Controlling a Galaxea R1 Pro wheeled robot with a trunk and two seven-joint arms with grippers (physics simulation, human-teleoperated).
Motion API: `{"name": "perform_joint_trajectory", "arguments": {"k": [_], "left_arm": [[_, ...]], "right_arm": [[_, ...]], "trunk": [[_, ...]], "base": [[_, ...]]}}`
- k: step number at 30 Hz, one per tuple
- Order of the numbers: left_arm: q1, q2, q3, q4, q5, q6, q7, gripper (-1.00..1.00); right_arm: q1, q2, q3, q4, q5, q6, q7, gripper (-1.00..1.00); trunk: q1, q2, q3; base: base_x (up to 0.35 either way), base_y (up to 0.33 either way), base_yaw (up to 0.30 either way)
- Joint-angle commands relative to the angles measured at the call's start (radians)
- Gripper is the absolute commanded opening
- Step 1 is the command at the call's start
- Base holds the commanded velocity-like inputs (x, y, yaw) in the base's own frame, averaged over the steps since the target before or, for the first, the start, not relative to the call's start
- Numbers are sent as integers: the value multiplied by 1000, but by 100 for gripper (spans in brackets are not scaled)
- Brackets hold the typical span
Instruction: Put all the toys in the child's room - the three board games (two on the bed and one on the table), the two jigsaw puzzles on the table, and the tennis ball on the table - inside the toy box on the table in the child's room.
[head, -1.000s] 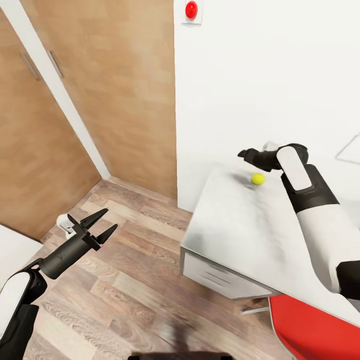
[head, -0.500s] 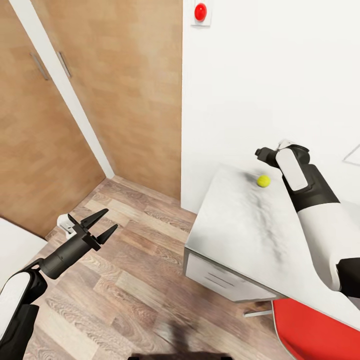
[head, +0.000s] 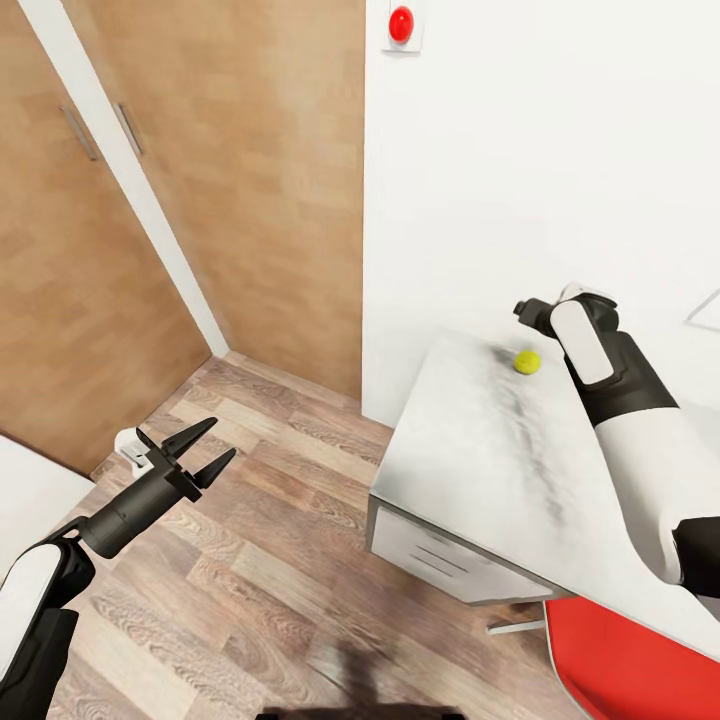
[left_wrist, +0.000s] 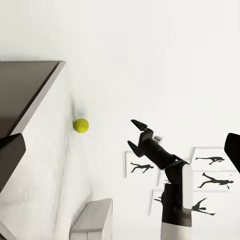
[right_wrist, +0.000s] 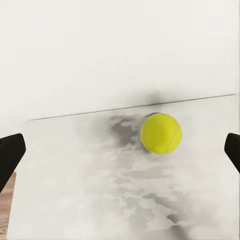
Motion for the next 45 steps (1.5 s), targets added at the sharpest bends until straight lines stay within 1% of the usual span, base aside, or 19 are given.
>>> {"name": "perform_joint_trajectory", "arguments": {"k": [1, 10, 17, 29, 32, 35, 36, 39, 45], "left_arm": [[-1, 0, 1, 0, -4, 4, -5, 100], [-1, 0, 1, 0, -4, 4, -5, 100], [-1, 0, 1, 0, -4, 4, -5, 100], [-1, 0, 1, 0, -4, 4, -5, 100], [-1, 0, 1, 0, -4, 4, -5, 100], [-1, 0, 1, 0, -4, 4, -5, 100], [-1, 0, 1, 0, -4, 4, -5, 100], [-1, 0, 1, 0, -4, 4, -5, 100], [-1, 0, 1, 0, -4, 4, -5, 100]], "right_arm": [[-1, -2, 4, 3, -8, 1, -9, 100], [4, -1, 14, 23, -7, 0, -1, 100], [5, -1, 14, 32, -8, 1, 2, 100], [-9, -2, 17, 84, -6, 1, 6, 100], [-10, -2, 18, 91, -6, 1, 17, 100], [-12, -5, 18, 100, -4, 1, 49, 100], [-12, -5, 18, 100, -4, 1, 49, 100], [-13, -13, 18, 117, 7, 0, 82, 100], [-16, -17, 17, 144, 28, 0, 105, 100]], "trunk": [[1, -2, -2], [1, -2, -1], [1, -2, -2], [1, -2, -15], [1, -2, -20], [1, -2, -24], [1, -2, -26], [1, -2, -31], [1, -2, -40]], "base": [[0, 0, 1], [0, 0, 0], [0, 0, 0], [0, 0, 0], [0, 0, 0], [0, 0, 0], [0, 0, 0], [0, 0, 0], [0, 0, 0]]}}
